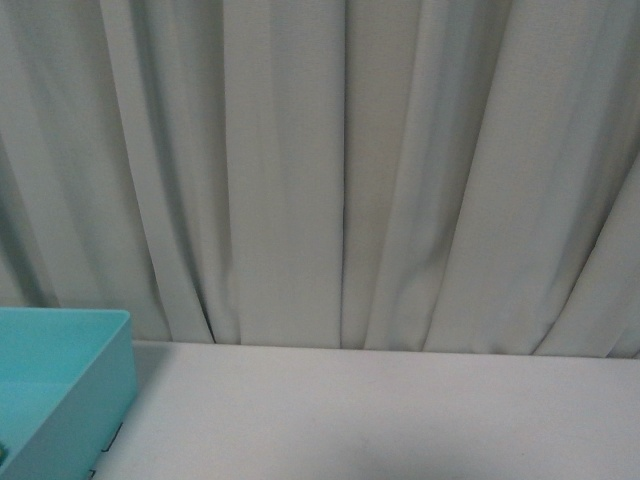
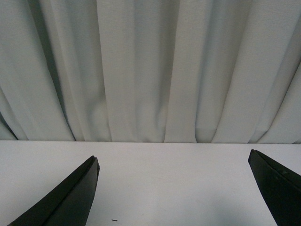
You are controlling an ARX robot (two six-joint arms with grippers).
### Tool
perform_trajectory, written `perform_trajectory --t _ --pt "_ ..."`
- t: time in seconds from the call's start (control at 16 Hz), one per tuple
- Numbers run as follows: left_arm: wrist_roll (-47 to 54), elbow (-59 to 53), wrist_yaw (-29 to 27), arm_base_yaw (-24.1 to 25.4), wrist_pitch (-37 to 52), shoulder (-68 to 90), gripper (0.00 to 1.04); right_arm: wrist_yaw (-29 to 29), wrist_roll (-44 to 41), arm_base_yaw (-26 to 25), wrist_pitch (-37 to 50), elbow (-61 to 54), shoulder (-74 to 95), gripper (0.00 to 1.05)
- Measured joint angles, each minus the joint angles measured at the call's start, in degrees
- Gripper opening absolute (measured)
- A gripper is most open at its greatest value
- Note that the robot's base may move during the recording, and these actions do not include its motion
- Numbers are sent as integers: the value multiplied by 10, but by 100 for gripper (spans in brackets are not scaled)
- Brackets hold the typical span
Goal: Wind up and store yellow beetle toy
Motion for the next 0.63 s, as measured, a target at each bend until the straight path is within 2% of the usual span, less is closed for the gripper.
perform_trajectory --t 0.25,0.5,0.63 --pt "-1 0 0 0 0 0 4 0 0 0 0 0 0 98" --pt "0 0 0 0 0 0 51 0 0 0 0 0 0 98" --pt "-1 0 0 0 0 0 60 0 0 0 0 0 0 98"
